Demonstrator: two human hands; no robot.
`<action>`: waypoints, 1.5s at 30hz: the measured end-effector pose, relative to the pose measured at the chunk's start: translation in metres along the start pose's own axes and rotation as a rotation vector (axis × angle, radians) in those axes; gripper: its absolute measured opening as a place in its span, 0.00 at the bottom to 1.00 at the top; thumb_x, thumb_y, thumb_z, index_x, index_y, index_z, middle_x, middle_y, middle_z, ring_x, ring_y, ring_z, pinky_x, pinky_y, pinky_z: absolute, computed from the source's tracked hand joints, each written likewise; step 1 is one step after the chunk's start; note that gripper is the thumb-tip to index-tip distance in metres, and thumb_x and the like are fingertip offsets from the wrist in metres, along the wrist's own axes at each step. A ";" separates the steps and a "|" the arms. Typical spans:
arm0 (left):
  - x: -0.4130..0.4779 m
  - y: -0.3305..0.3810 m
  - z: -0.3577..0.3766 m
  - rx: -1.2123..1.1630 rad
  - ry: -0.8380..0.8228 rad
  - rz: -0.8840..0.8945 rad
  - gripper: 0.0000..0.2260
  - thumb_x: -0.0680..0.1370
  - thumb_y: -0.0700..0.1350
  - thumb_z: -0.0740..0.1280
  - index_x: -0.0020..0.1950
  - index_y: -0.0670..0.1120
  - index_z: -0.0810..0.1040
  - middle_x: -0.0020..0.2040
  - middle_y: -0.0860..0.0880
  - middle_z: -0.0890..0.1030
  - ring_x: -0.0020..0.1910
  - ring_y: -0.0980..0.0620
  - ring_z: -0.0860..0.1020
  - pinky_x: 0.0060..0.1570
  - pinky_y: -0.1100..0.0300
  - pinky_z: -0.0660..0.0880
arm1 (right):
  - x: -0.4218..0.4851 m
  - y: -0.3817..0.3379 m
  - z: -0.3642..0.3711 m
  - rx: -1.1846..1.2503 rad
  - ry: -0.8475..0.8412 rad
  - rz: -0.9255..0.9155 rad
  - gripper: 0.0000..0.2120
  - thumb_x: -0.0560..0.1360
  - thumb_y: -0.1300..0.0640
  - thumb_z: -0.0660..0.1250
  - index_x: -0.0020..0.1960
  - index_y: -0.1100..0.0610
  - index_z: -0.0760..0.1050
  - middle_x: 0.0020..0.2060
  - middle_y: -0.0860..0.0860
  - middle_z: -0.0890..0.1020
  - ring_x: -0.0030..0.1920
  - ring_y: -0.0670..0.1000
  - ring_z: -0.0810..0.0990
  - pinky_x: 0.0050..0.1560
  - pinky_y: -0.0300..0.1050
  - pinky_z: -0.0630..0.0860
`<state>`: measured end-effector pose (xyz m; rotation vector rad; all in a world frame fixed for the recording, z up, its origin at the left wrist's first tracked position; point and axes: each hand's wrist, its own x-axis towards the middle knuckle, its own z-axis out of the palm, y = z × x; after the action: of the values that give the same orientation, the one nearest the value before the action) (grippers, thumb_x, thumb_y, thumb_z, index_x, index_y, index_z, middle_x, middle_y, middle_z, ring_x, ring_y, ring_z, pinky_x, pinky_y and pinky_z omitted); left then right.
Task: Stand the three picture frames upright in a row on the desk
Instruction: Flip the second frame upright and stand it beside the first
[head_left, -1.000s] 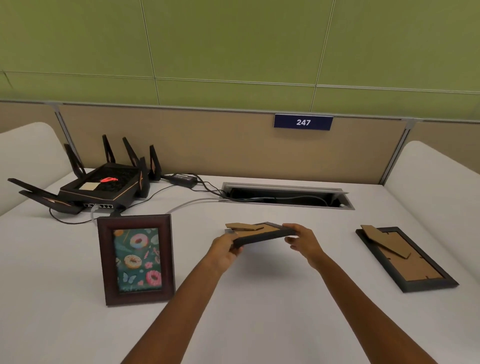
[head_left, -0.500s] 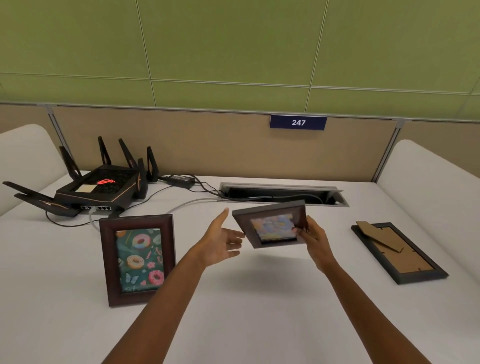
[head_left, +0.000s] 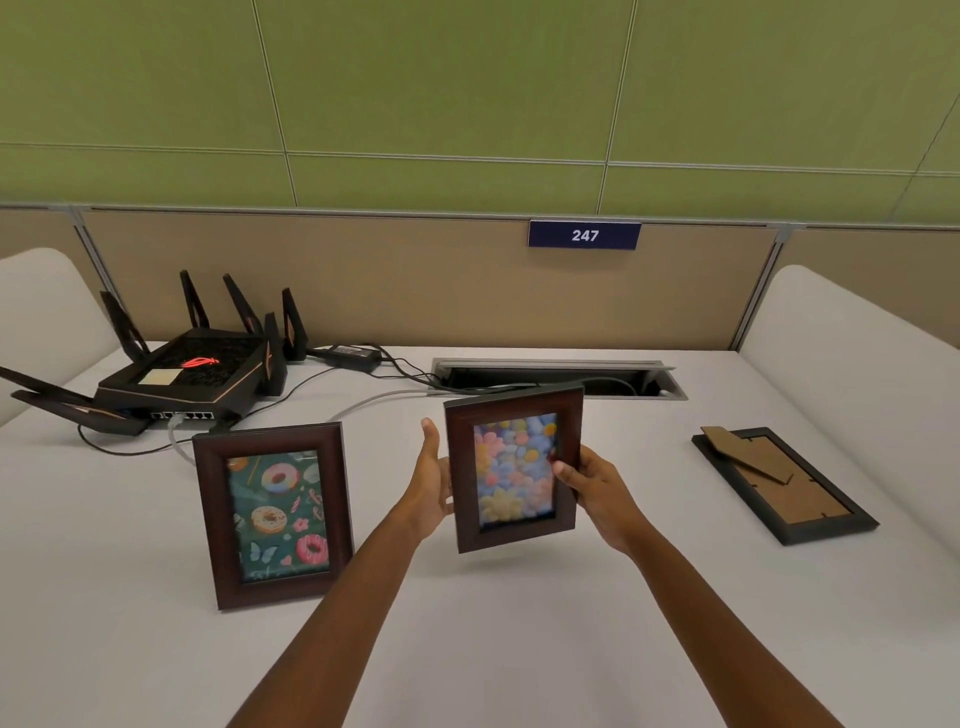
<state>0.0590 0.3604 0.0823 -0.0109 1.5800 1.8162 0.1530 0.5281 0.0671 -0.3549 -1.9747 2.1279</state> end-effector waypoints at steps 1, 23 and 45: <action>0.003 -0.002 -0.002 -0.021 -0.006 0.001 0.36 0.75 0.66 0.38 0.62 0.46 0.74 0.68 0.42 0.73 0.68 0.40 0.70 0.72 0.44 0.59 | -0.001 0.002 0.002 -0.001 0.003 0.016 0.13 0.77 0.62 0.58 0.60 0.60 0.69 0.55 0.55 0.77 0.52 0.53 0.78 0.44 0.36 0.80; 0.018 -0.019 -0.010 -0.086 -0.046 -0.004 0.33 0.77 0.63 0.39 0.70 0.45 0.68 0.69 0.40 0.72 0.66 0.37 0.71 0.67 0.41 0.65 | 0.000 0.020 0.023 -0.047 0.092 0.192 0.08 0.77 0.59 0.58 0.56 0.55 0.68 0.53 0.53 0.76 0.55 0.53 0.74 0.58 0.53 0.72; -0.010 0.001 0.029 1.132 0.568 1.365 0.25 0.80 0.56 0.46 0.70 0.41 0.62 0.71 0.37 0.68 0.72 0.44 0.59 0.70 0.52 0.60 | -0.013 0.024 -0.013 -0.514 0.486 0.071 0.20 0.79 0.52 0.51 0.67 0.61 0.65 0.67 0.60 0.70 0.68 0.58 0.68 0.69 0.51 0.63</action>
<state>0.0787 0.3807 0.0950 1.4808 3.2840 1.3631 0.1693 0.5341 0.0425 -0.9351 -2.1771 1.3498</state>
